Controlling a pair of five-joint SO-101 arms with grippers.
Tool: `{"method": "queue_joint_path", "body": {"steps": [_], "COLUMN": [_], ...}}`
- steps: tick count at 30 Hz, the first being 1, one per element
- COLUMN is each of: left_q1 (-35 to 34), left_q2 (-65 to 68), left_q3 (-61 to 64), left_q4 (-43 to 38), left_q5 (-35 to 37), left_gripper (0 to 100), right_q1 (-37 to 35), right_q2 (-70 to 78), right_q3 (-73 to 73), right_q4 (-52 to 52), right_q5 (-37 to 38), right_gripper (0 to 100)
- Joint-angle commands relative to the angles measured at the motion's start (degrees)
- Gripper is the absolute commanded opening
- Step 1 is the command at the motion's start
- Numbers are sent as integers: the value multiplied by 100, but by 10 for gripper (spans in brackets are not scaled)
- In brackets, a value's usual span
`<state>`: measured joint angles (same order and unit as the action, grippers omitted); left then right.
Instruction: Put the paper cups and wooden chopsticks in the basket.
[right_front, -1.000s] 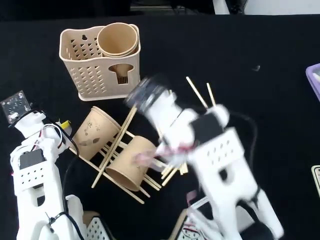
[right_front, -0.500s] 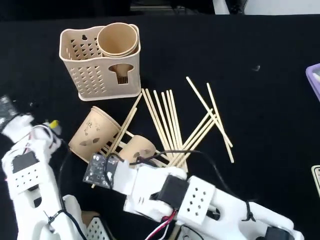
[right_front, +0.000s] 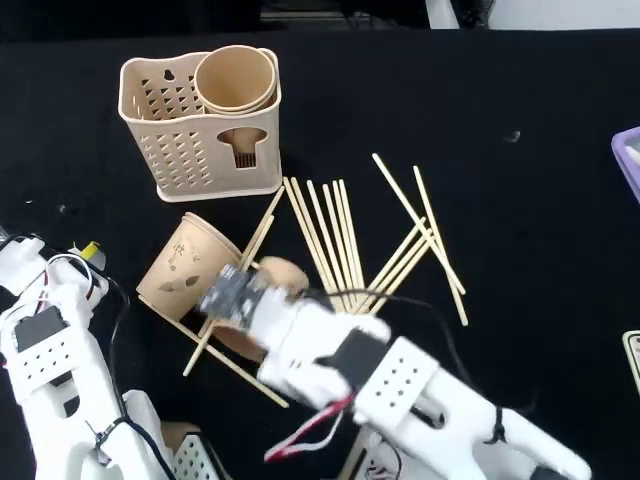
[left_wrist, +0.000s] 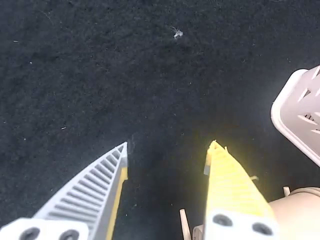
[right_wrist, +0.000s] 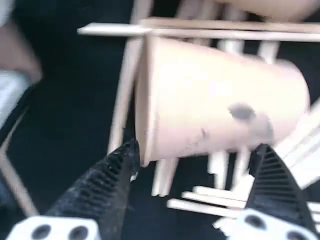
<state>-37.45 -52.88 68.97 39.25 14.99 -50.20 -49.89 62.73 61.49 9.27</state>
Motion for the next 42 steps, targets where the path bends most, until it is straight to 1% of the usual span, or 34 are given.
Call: {"method": "queue_joint_path", "body": {"steps": [1, 3, 8, 11, 13, 14, 18, 21, 24, 26, 27, 29, 31, 33, 35, 38, 42], "left_q1": [-48, -48, -48, -48, -48, -48, -48, -48, -40, -40, -40, -40, -40, -31, -22, 127, 171], "left_q2": [-114, -114, -114, -114, -114, -114, -114, -114, -114, -114, -114, -114, -114, -114, -114, -114, -114], "left_q3": [-163, -163, -171, -171, -171, -163, -163, -171, -171, -171, -163, -163, -163, -163, -154, -136, -136], "left_q4": [-114, -114, -114, -114, -114, -114, -114, -114, -114, -114, -114, -114, -114, -114, -114, -88, -79], "left_q5": [44, 44, 44, 44, 44, 44, 44, 44, 44, 44, 44, 44, 62, 70, 70, 44, 44], "left_gripper": [245, 245, 245, 245, 245, 245, 245, 245, 245, 245, 245, 245, 245, 245, 245, 245, 245], "right_q1": [835, 1116, 1415, 1582, 1758, 1855, 2207, 2462, 2813, 3218, 3490, 4123, 4818, 5389, 5793, 6163, 6576], "right_q2": [-145, -145, -145, -145, -154, -154, -479, -1024, -1604, -1938, -2070, -2211, -2211, -2114, -1851, -1174, -31], "right_q3": [-92, -136, -119, -119, -145, -189, -435, -541, -716, -901, -1033, -1314, -1552, -1745, -1956, -2334, -3029], "right_q4": [-211, -211, -545, -835, -985, -1029, -967, -686, -132, 281, 510, 914, 1240, 1468, 1697, 2180, 3147], "right_q5": [9, 273, 1169, 1213, 1064, 1002, 993, 993, 1002, 1046, 1196, 1512, 1670, 1679, 1820, 2110, 2462], "right_gripper": [352, 320, 120, 7, 21, 11, 11, 11, 11, 11, 11, 11, 11, 11, 11, 11, 11]}}
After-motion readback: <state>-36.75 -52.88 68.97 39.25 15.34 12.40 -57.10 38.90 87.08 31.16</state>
